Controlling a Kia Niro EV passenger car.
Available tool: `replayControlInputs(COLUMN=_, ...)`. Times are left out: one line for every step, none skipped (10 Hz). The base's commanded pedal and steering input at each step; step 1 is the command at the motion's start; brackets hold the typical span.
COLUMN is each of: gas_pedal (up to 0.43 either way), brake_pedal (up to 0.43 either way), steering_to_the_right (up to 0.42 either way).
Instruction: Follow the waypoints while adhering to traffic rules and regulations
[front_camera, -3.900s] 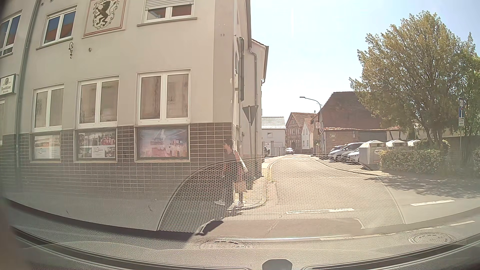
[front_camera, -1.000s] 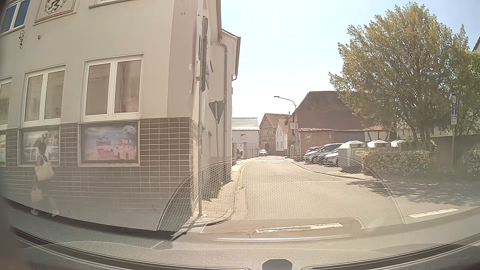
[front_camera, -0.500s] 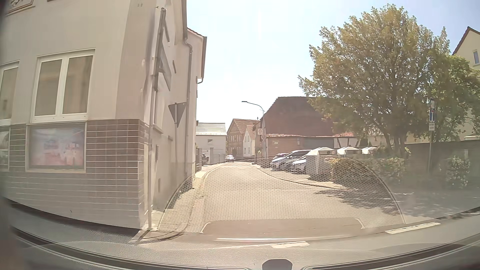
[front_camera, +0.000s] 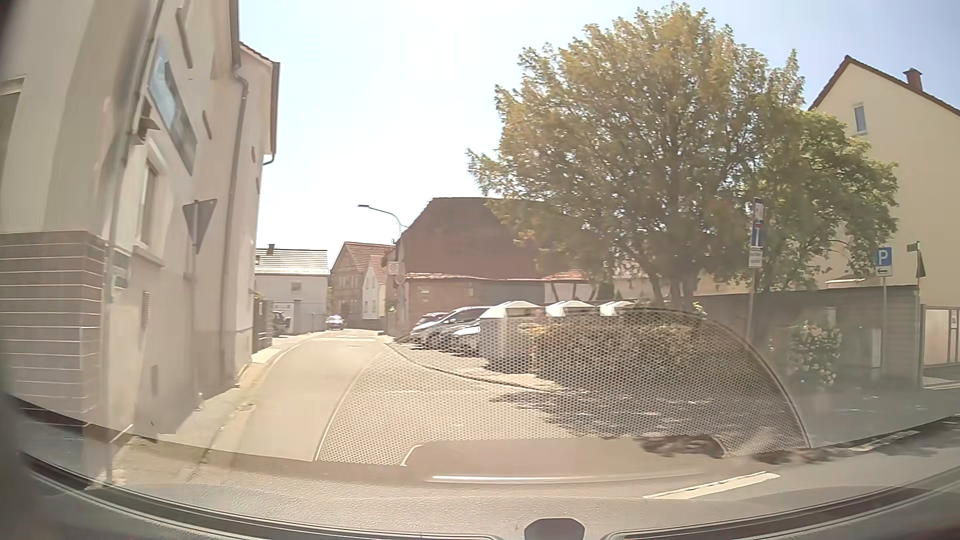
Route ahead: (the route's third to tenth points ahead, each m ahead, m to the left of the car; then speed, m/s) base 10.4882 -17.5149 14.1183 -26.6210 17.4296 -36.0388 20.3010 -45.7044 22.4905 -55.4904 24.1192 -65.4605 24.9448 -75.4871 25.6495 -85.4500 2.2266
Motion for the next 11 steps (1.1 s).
replayControlInputs(gas_pedal=0.197, brake_pedal=0.030, steering_to_the_right=0.945)
replayControlInputs(gas_pedal=0.197, brake_pedal=0.030, steering_to_the_right=0.953)
replayControlInputs(gas_pedal=0.197, brake_pedal=0.030, steering_to_the_right=0.953)
replayControlInputs(gas_pedal=0.197, brake_pedal=0.030, steering_to_the_right=0.953)
replayControlInputs(gas_pedal=0.197, brake_pedal=0.037, steering_to_the_right=0.953)
replayControlInputs(gas_pedal=0.197, brake_pedal=0.030, steering_to_the_right=0.953)
replayControlInputs(gas_pedal=0.197, brake_pedal=0.030, steering_to_the_right=0.948)
replayControlInputs(gas_pedal=0.197, brake_pedal=0.030, steering_to_the_right=0.934)
replayControlInputs(gas_pedal=0.197, brake_pedal=0.030, steering_to_the_right=0.922)
replayControlInputs(gas_pedal=0.197, brake_pedal=0.030, steering_to_the_right=0.906)
replayControlInputs(gas_pedal=0.197, brake_pedal=0.030, steering_to_the_right=0.873)
